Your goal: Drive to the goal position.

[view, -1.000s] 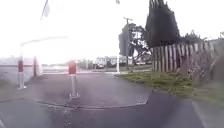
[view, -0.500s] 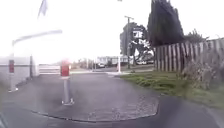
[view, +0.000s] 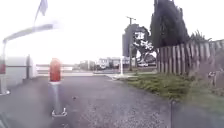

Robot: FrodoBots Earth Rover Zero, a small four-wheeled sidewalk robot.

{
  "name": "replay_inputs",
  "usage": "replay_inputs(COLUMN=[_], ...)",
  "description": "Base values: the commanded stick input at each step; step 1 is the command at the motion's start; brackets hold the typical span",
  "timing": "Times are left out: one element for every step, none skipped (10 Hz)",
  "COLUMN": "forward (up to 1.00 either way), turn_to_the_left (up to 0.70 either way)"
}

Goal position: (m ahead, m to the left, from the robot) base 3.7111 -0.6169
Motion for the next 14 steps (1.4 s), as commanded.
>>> replay_inputs(forward=[0.7,0.7,0.7,0.7,0.7,0.7,0.7,0.7,0.7,0.7,0.7,0.7,0.7,0.7], turn_to_the_left=[0.0,0.0,0.0,0.0,0.0,0.0,0.0,0.0,0.0,0.0,0.0,0.14,0.14,0.14])
